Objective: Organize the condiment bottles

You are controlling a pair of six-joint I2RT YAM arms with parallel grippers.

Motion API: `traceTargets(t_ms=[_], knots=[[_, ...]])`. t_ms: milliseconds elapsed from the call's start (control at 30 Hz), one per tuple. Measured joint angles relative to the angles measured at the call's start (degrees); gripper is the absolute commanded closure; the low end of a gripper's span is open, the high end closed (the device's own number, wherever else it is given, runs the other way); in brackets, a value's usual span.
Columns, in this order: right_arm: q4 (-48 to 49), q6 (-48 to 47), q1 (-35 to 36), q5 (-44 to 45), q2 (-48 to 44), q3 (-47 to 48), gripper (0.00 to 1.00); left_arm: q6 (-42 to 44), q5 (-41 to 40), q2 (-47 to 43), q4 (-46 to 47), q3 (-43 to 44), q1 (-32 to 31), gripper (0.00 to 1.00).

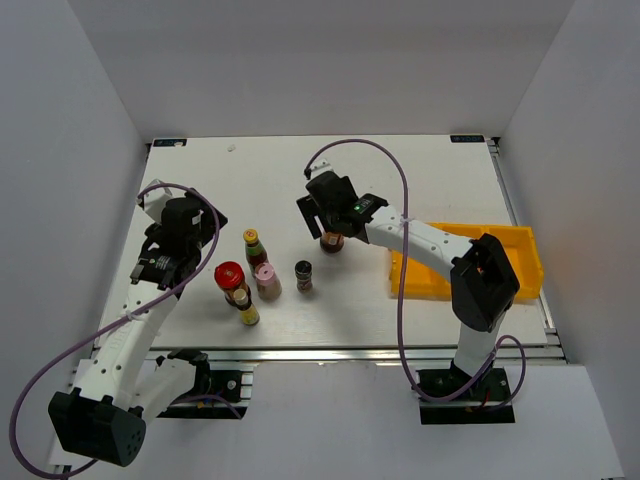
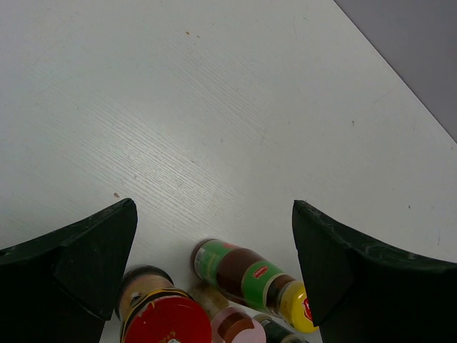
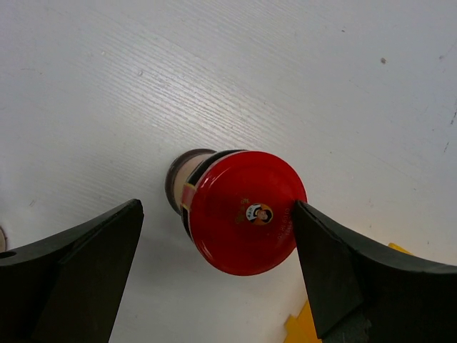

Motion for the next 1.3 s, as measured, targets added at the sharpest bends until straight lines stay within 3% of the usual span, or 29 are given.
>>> traceTargets(t_ms=[300, 900, 1167, 1300], knots=[[1.4, -0.3, 0.0, -3.7, -0.9, -0.3, 0.11, 0.0, 0.2, 0.0, 0.0, 0.0, 0.0, 0.02], [0.9, -1.6, 0.0, -2.6, 0.9, 1.4, 0.11, 0.0, -0.3, -1.6, 0.0, -0.3, 0.0, 0.02], [0.0, 0.5, -1.5, -4.5, 3.7, 2.1, 0.17, 0.0, -0.8, -1.6, 0.0, -0.3, 0.0, 0.02], [0.2, 2.0, -2.4, -6.3, 3.8, 2.0, 0.25, 0.0, -0.8, -1.6, 0.0, -0.3, 0.0, 0.02]])
